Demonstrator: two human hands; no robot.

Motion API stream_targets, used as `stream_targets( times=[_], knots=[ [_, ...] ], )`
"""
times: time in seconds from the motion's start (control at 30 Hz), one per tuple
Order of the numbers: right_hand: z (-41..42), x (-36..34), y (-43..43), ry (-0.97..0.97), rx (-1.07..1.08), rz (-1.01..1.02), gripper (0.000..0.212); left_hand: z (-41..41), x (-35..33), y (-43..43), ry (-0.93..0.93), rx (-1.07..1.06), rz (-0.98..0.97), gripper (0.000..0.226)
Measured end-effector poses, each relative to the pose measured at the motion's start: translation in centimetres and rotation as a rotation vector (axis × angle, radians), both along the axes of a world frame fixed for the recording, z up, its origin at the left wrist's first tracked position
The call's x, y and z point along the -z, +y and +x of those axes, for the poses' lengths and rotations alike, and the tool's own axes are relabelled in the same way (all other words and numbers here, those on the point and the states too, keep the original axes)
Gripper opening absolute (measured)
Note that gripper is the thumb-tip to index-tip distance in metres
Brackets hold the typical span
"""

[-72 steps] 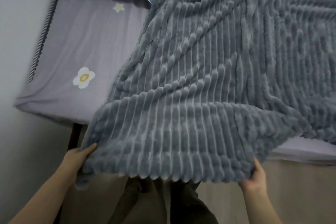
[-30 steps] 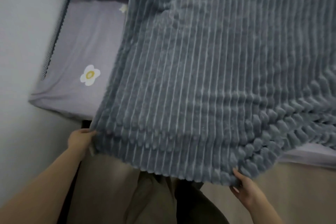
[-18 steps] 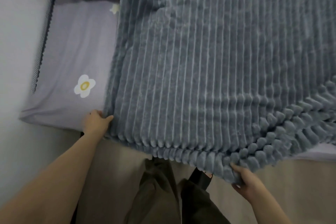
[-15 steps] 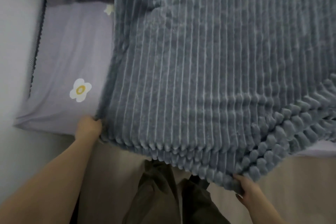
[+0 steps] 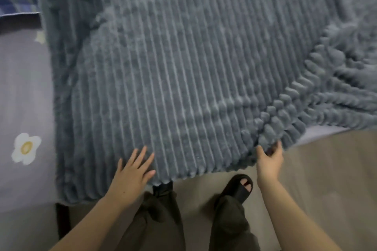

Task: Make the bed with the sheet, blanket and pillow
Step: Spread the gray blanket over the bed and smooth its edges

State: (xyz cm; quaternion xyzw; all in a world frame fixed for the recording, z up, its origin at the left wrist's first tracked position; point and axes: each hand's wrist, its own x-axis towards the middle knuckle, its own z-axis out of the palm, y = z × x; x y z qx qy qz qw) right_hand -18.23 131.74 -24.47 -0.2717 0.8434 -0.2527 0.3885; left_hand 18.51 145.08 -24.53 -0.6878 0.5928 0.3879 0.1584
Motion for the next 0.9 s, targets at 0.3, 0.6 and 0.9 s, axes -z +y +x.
stream_targets(
  times=[0.3,0.6,0.9],
  knots=[
    [-9.7,-1.1,-8.5,-0.144,0.041,0.078,0.015,-12.1,-1.8,-7.2,-0.150,-0.318,0.062,0.068],
    [-18.3,-2.5,-14.9,-0.909,0.162,0.241,0.023,-33.2,-3.8,-14.6,0.319,0.053,-0.362,0.049],
    [-24.9,-4.3,-11.9,-1.197,0.178,0.119,0.048,-44.7,-4.0,-20.9,0.244,-0.108,-0.105,0.018]
  ],
)
